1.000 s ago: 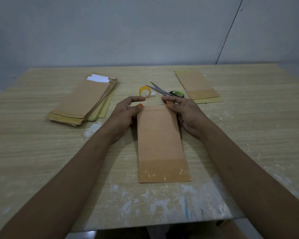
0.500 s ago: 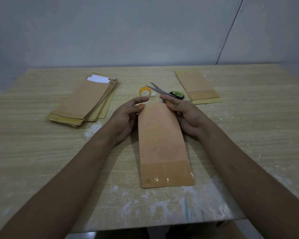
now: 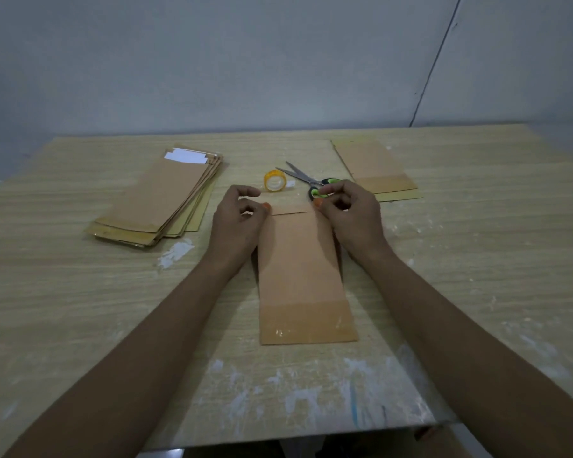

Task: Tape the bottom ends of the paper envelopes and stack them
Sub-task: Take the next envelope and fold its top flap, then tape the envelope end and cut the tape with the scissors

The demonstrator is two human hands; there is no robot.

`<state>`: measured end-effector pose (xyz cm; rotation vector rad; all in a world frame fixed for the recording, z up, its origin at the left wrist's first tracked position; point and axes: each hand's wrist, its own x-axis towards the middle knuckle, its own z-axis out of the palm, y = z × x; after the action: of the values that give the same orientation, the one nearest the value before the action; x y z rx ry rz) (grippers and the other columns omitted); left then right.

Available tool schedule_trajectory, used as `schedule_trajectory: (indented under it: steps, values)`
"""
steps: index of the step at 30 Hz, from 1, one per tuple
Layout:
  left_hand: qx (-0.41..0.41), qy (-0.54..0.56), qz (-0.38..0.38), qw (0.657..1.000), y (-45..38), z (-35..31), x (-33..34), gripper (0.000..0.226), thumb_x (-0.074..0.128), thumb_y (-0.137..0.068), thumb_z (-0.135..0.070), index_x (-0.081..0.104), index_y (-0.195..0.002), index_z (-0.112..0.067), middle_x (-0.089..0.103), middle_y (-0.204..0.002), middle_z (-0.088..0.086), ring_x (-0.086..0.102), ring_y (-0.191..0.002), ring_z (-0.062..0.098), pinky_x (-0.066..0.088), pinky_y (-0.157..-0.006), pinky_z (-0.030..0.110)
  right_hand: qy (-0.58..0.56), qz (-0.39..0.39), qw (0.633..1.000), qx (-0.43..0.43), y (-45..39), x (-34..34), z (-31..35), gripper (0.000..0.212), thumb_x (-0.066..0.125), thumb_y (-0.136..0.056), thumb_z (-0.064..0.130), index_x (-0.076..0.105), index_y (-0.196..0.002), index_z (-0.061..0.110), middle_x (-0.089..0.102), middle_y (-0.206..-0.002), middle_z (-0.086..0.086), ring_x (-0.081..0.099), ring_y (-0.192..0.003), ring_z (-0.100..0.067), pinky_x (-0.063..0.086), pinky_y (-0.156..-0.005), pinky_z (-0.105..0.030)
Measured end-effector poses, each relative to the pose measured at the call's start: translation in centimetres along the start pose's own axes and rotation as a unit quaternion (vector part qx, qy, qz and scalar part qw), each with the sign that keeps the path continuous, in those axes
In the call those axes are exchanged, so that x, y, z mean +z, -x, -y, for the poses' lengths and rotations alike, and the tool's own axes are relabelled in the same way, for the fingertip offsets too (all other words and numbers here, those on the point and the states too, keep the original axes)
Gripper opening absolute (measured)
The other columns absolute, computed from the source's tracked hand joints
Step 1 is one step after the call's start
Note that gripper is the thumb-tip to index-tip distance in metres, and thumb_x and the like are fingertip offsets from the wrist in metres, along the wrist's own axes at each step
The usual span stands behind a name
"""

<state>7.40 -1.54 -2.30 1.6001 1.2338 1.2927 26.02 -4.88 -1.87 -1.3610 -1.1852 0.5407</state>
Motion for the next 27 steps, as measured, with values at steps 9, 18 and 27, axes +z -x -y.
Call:
schedule_trajectory:
  steps: [9,18,27]
  values:
    - [0.083,-0.140,-0.048,0.985,-2.7,1.6,-0.2,0.028,0.068,-0.086,-0.015,0.059,-0.113,-0.012,0.063,-0.111,0.002,0.055,-0.093,0.016,0.045,-0.082,0.027,0.127,-0.003,0.990,-0.061,-1.1,1.3,-1.4,0.014,0.076,-0.079,0.010,0.067,-0.085,0.018,0.070,-0.082,-0.002,0.065,-0.073,-0.011,0.050,-0.069,-0.023]
    - [0.102,-0.179,0.009,0.979,-6.6,2.5,1.3,0.042,0.074,-0.086,-0.021,0.062,-0.125,-0.013,0.056,-0.117,0.008,0.054,-0.102,0.018,0.044,-0.083,0.020,0.182,-0.023,0.975,-0.127,-1.1,1.0,-1.5,0.014,0.075,-0.073,0.006,0.068,-0.084,0.009,0.066,-0.086,-0.008,0.062,-0.082,-0.026,0.049,-0.071,-0.034]
    - [0.104,-0.176,0.014,0.979,-7.3,2.5,1.6,0.015,0.070,-0.089,-0.014,0.072,-0.104,-0.014,0.061,-0.094,0.003,0.059,-0.081,0.014,0.050,-0.078,0.033,0.171,-0.001,0.977,-0.126,-1.3,1.4,-1.8,0.011,0.071,-0.075,0.008,0.066,-0.084,0.012,0.062,-0.083,-0.006,0.056,-0.077,-0.016,0.039,-0.067,-0.012]
